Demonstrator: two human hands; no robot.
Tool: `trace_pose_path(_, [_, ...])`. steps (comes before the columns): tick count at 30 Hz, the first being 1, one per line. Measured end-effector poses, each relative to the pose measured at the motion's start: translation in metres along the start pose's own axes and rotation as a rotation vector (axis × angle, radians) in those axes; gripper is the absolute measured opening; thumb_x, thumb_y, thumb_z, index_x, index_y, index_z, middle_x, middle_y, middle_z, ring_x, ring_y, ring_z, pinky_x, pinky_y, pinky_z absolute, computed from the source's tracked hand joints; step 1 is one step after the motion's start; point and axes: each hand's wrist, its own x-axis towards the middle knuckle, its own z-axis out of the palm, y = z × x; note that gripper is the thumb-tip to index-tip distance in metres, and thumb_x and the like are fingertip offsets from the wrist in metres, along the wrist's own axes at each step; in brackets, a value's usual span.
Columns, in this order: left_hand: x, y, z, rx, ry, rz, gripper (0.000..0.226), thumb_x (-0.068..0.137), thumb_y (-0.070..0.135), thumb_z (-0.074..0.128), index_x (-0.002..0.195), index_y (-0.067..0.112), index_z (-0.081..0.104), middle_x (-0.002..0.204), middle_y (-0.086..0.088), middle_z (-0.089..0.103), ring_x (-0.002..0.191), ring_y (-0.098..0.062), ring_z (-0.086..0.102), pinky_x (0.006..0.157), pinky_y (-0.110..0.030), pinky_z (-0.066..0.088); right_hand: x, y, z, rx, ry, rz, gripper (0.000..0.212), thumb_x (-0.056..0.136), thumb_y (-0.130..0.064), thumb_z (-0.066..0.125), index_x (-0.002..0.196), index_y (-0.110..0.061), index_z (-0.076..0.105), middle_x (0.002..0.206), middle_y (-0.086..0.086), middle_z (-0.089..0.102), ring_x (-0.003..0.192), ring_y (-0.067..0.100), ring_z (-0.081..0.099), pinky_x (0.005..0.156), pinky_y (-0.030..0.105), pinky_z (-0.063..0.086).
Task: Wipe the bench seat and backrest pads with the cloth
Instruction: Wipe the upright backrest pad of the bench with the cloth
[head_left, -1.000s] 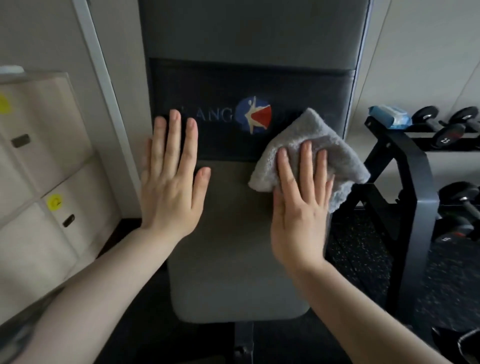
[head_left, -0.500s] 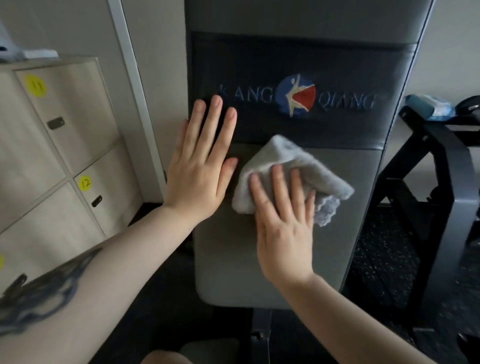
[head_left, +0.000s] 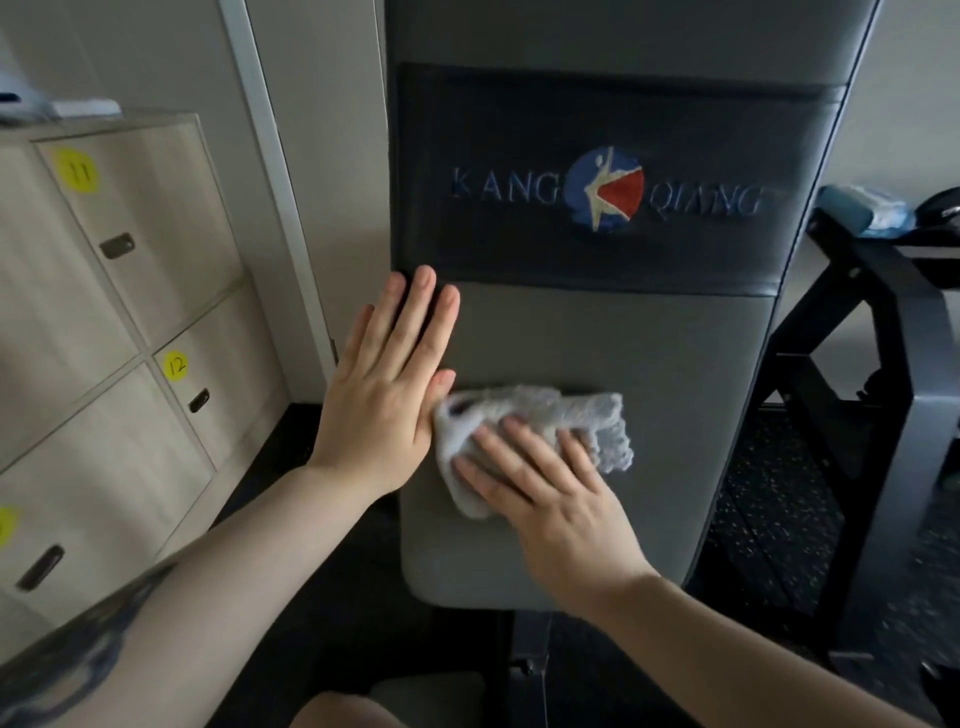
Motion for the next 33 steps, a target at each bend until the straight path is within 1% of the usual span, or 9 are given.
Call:
trace_pose_path(2, [-0.001, -0.001, -0.003, 0.007, -0.018, -0.004, 0.057, 0.103, 0.029, 0.028, 0.153, 0.016, 0.005, 0.159, 0.002, 0.0, 0.149, -0.021, -0.003, 0.121, -0.042, 0.01, -0.006, 0.013, -0.005, -0.049, -0.034, -0.059, 0.07, 0.082, -0.017, 0.043, 0.149, -0.032, 0.032, 0.159, -0.009, 0.014, 0.149, 0.011, 0.001, 0.12, 0.037, -0.003])
trace_pose_path(8, [0.002, 0.009, -0.018, -0.356, -0.009, -0.074, 0.06, 0.102, 0.045, 0.013, 0.15, 0.011, 0.024, 0.159, -0.001, 0.01, 0.149, -0.021, 0.003, 0.121, -0.039, 0.01, 0.056, 0.008, -0.04, 0.116, 0.277, 0.353, 0.053, 0.098, -0.02, 0.046, 0.149, -0.028, 0.033, 0.158, -0.005, 0.014, 0.148, 0.018, 0.003, 0.12, 0.047, -0.001])
trace_pose_path(10, [0.003, 0.012, -0.018, -0.407, 0.002, -0.088, 0.062, 0.101, 0.046, 0.011, 0.149, 0.009, 0.024, 0.159, -0.001, 0.011, 0.149, -0.021, 0.002, 0.12, -0.036, 0.009, 0.056, -0.017, -0.019, 0.113, 0.196, 0.272, 0.058, 0.095, -0.017, 0.047, 0.15, -0.027, 0.029, 0.159, -0.006, 0.013, 0.149, 0.018, 0.0, 0.119, 0.045, -0.005])
trace_pose_path(14, [-0.003, 0.012, -0.018, -0.331, -0.071, -0.103, 0.06, 0.101, 0.044, 0.01, 0.152, 0.012, 0.017, 0.16, -0.001, 0.005, 0.149, -0.019, -0.003, 0.121, -0.039, 0.008, 0.018, -0.022, 0.012, -0.07, -0.061, -0.141, 0.07, 0.084, -0.015, 0.036, 0.152, -0.027, 0.023, 0.161, -0.007, 0.007, 0.149, 0.013, -0.003, 0.12, 0.038, -0.006])
trace_pose_path(17, [-0.01, 0.012, -0.013, -0.281, -0.086, -0.117, 0.057, 0.102, 0.042, 0.014, 0.152, 0.015, 0.008, 0.161, -0.001, 0.003, 0.149, -0.019, -0.006, 0.121, -0.044, 0.008, 0.025, 0.005, -0.01, -0.028, 0.056, -0.024, 0.065, 0.085, -0.019, 0.041, 0.149, -0.029, 0.032, 0.156, -0.009, 0.017, 0.148, 0.013, 0.009, 0.12, 0.039, 0.0])
trace_pose_path(21, [-0.008, 0.018, -0.014, -0.436, -0.052, -0.168, 0.062, 0.1, 0.047, 0.011, 0.152, 0.013, 0.013, 0.16, 0.004, 0.003, 0.149, -0.018, -0.004, 0.121, -0.036, 0.004, 0.046, 0.0, -0.019, 0.054, 0.225, 0.158, 0.058, 0.092, -0.016, 0.048, 0.147, -0.027, 0.035, 0.155, -0.005, 0.021, 0.148, 0.017, 0.013, 0.12, 0.046, 0.004])
trace_pose_path(24, [-0.007, 0.02, -0.015, -0.445, -0.047, -0.168, 0.065, 0.1, 0.049, 0.009, 0.152, 0.011, 0.016, 0.16, 0.003, 0.004, 0.149, -0.019, -0.003, 0.121, -0.036, 0.005, 0.041, -0.031, 0.006, 0.087, 0.135, 0.171, 0.065, 0.089, -0.014, 0.054, 0.148, -0.026, 0.032, 0.158, -0.005, 0.02, 0.149, 0.019, 0.008, 0.12, 0.046, -0.002])
trace_pose_path(28, [-0.008, 0.017, -0.017, -0.421, -0.087, -0.152, 0.066, 0.099, 0.052, 0.006, 0.152, 0.014, 0.014, 0.161, 0.004, 0.002, 0.149, -0.018, -0.006, 0.121, -0.04, 0.005, 0.011, -0.025, 0.019, -0.048, -0.072, -0.16, 0.069, 0.082, -0.014, 0.036, 0.15, -0.027, 0.031, 0.159, -0.008, 0.015, 0.148, 0.014, 0.006, 0.121, 0.039, -0.003])
trace_pose_path(33, [-0.009, 0.015, -0.021, -0.47, -0.08, -0.145, 0.068, 0.099, 0.052, 0.008, 0.151, 0.01, 0.02, 0.16, 0.002, 0.006, 0.149, -0.017, -0.003, 0.121, -0.04, 0.006, 0.024, 0.007, -0.011, -0.042, 0.112, 0.1, 0.069, 0.089, -0.017, 0.054, 0.15, -0.031, 0.026, 0.158, -0.008, 0.013, 0.148, 0.015, 0.009, 0.119, 0.041, -0.001])
